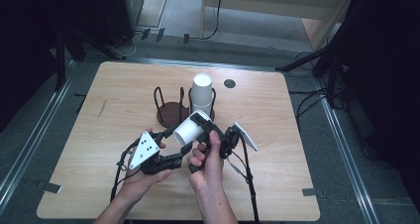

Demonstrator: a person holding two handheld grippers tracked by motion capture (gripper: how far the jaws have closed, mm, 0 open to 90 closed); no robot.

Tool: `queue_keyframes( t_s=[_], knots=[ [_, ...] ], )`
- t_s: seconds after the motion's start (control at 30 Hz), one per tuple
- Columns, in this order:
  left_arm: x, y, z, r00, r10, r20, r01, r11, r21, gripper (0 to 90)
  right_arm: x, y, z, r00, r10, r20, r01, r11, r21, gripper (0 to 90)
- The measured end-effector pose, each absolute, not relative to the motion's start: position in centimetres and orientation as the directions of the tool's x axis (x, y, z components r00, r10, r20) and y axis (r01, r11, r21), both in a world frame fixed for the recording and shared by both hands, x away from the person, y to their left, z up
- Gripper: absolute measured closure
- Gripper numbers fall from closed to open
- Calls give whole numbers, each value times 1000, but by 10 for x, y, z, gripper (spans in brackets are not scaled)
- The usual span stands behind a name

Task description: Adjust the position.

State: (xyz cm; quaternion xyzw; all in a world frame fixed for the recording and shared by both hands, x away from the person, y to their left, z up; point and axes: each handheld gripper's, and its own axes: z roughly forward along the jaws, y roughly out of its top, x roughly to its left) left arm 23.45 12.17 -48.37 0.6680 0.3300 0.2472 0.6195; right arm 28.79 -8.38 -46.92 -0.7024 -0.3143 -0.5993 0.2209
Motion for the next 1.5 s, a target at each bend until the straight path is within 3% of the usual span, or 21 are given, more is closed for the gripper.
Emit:
queue_keyframes(
  t_s=[0.1,0.27,1.07,1.5],
  knots=[
    [235,122,-482,656,750,-88,171,-35,985,186,288,-84,-469,78,185,980,699,-710,79,281],
    [235,121,-480,656,751,-77,188,-64,980,137,288,-87,-467,60,204,977,686,-720,108,283],
    [237,130,-481,637,766,-86,222,-75,972,110,286,-98,-454,-54,393,918,594,-726,346,297],
    [240,136,-481,621,778,-96,237,-69,969,109,285,-105,-447,-142,548,824,479,-691,542,304]
  ],
)
